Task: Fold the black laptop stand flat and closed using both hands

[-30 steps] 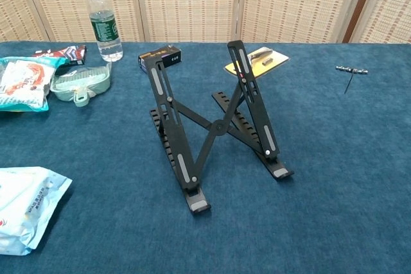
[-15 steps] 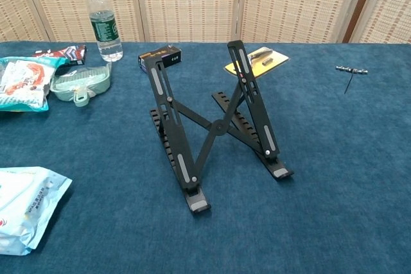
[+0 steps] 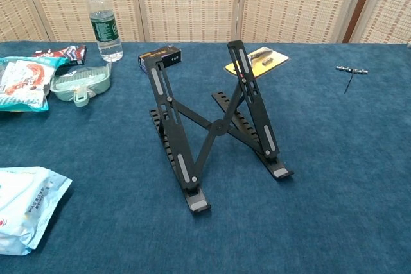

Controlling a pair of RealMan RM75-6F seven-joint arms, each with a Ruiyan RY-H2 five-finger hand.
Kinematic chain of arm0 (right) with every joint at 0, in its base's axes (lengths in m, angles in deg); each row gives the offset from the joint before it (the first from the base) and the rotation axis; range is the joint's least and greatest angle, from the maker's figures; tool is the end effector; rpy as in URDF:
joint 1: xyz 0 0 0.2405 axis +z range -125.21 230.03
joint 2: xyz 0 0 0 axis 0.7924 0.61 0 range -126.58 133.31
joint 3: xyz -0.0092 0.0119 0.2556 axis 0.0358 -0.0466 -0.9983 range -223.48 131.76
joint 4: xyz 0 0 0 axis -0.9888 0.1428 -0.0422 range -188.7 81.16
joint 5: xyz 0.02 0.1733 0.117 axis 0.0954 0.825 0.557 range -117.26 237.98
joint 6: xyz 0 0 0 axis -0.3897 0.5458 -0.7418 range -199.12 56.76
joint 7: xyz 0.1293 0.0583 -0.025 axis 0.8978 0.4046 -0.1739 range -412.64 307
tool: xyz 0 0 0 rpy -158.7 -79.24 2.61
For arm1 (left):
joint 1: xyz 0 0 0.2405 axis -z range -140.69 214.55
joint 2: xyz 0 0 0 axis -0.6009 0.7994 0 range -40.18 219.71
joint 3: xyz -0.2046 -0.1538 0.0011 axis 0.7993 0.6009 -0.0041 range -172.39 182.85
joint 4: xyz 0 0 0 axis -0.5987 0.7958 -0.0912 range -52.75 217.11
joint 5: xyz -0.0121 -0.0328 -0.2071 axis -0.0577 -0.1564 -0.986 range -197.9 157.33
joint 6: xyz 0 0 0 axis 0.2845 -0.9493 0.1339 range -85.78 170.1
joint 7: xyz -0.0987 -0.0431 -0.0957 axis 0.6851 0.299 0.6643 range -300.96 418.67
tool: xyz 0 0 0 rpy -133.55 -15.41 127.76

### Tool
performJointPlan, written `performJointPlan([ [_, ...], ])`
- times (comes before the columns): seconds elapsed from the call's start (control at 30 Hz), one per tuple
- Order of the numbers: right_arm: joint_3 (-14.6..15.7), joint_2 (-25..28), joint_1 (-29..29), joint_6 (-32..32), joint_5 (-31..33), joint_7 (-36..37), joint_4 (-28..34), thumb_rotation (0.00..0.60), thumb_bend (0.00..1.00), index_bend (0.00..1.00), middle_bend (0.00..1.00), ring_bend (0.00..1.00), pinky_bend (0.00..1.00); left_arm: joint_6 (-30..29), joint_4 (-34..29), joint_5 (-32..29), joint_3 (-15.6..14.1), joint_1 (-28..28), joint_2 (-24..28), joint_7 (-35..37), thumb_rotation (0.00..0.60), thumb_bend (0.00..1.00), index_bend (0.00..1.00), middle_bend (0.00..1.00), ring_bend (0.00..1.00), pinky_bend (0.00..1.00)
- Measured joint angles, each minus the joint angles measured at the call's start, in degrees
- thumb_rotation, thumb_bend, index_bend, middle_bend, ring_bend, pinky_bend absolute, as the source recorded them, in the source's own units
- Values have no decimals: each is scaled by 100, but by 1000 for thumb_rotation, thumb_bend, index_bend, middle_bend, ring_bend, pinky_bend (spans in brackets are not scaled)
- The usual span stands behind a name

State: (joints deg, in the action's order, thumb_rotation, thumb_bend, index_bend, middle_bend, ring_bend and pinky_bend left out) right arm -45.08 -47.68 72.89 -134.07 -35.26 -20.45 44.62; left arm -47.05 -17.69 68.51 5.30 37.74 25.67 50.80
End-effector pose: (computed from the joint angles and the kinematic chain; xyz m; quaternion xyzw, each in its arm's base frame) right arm -0.2654 -0.2315 0.1564 0.6602 -0.5358 0.3970 0.3455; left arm -0.2895 0.1484 0.1496 -0.5934 -0.3887 -0.3807 0.5932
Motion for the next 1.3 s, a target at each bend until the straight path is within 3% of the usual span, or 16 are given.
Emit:
performJointPlan([
  [0.33, -178, -484, 1072, 1081, 116, 1968, -257, 600, 121, 0, 0, 0, 238, -24, -18, 36, -16, -22, -3, -14, 600, 127, 146, 165, 121, 19],
  [0.53, -339, -1026, 1573, 1570, 415, 2646, -648, 600, 122, 0, 0, 0, 238, -49, -8, 46, -37, -56, 6, -2, 600, 127, 146, 165, 121, 18],
  [1.3, -763, -2375, 2454, 2207, 963, 3504, -1774, 600, 122, 0, 0, 0, 169, -118, -45, 119, -66, -123, 60, 86, 600, 127, 146, 165, 121, 18],
])
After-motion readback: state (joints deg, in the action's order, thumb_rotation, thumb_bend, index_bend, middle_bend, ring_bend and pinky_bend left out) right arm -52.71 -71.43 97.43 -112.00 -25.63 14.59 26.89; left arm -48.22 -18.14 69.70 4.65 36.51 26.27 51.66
